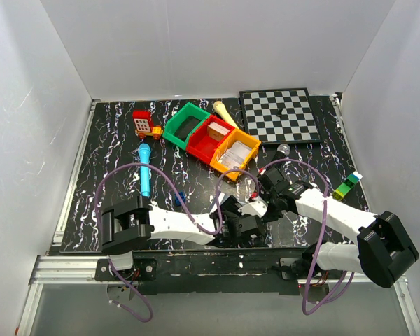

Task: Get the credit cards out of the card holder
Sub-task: Remove the credit card from the card holder.

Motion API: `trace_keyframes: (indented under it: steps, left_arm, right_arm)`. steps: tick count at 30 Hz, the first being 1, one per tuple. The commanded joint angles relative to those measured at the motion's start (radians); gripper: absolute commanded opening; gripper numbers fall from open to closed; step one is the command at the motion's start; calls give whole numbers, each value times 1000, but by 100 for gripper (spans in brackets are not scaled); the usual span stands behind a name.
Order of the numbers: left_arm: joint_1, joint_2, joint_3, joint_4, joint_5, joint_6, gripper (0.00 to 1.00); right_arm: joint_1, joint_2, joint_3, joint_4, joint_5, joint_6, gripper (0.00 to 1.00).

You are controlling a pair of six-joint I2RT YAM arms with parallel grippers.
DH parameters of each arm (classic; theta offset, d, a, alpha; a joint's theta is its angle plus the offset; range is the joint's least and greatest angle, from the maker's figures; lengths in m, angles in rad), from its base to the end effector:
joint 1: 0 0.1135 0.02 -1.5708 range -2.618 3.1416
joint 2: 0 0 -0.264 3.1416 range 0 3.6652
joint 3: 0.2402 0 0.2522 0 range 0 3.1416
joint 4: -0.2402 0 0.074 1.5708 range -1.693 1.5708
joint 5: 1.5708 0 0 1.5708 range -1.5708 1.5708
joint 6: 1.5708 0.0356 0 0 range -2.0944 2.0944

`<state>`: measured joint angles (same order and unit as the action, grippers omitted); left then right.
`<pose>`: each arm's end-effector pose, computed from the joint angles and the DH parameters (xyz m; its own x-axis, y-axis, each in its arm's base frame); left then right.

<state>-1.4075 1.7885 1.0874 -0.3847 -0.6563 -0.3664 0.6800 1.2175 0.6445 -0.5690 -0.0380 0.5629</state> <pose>0.0784 -0.3424 0.1687 -0.3978 0.6683 -0.6287 0.6351 0.6950 0.3370 0.1644 0.1347 0.1791 -0.9399 -0.0743 -0.3332 -0.1644 0.9539 0.2511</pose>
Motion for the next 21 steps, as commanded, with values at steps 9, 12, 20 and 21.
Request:
trace_keyframes:
  steps: [9, 12, 20, 21]
  left_arm:
    - [18, -103, -6, 33, -20, -11, 95]
    - [18, -98, -6, 33, -11, -14, 95]
    - [18, -84, 0, 33, 13, -11, 97]
    - [18, -83, 0, 33, 21, -12, 97]
  right_arm:
    - [-4, -3, 1, 4, -11, -14, 1]
    - [-3, -7, 3, 1, -11, -15, 1]
    - [-3, -3, -3, 8, -13, -12, 1]
    - [-3, -1, -5, 8, -14, -14, 1]
